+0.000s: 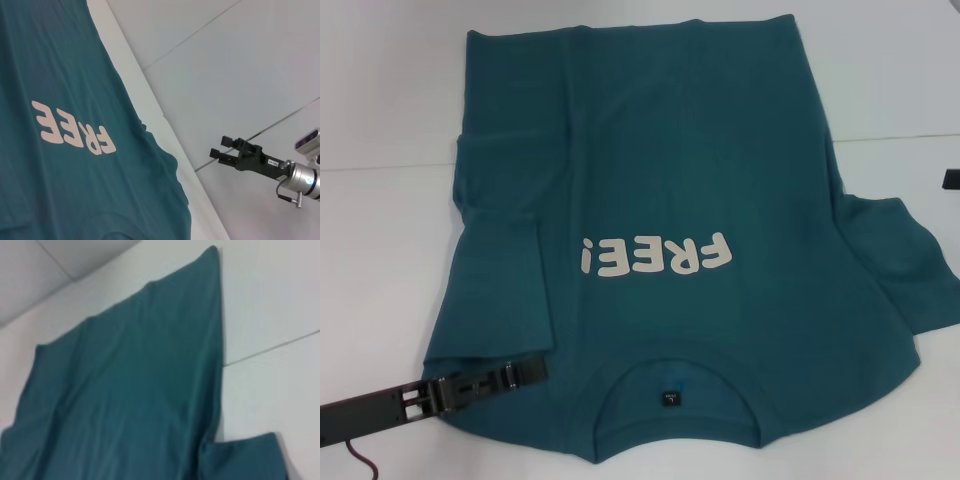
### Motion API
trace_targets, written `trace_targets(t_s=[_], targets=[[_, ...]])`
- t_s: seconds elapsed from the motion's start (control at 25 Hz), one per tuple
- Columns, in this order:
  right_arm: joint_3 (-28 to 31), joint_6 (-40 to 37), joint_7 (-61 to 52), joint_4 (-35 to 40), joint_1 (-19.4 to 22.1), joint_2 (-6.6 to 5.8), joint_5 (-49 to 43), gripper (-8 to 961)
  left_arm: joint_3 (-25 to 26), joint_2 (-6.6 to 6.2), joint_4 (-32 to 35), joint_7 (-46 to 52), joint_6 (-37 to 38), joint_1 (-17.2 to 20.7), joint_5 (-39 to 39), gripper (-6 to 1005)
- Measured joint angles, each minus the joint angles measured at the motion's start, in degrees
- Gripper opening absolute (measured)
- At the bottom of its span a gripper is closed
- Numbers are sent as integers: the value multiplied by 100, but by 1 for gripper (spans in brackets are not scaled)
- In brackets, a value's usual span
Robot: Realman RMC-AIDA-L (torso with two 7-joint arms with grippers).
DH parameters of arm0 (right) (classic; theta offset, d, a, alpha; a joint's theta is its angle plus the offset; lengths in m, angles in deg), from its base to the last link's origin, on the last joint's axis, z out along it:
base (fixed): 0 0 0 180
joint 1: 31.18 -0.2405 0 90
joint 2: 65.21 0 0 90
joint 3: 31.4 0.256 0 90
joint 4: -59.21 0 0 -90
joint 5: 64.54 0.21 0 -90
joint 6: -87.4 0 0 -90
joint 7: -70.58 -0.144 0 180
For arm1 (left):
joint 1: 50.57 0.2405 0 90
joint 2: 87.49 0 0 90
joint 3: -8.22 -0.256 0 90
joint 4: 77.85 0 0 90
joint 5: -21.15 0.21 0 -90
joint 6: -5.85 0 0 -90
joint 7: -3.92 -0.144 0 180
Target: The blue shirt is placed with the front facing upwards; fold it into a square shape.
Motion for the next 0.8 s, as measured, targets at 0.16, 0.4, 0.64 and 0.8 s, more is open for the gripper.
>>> trace_targets(t_s=[0.16,0.4,0.64,0.8], targets=[[-9,185,-313,-112,-5,-50,-62,920,0,-2,-3,-6,-25,-3,-1,748],[-72,572,-539,-727,-293,-272,-886,917,0,-16,-147,-61,-148,-21,-1,748],[-84,828,-368,-834,-447,-255,-1080,915,0,-18,-186,-80,-202,-43,-1,747],[-83,1135,-480,-1195,-535,-258,-1088,913,1,-19,-226,-80,-308,-42,0,747]])
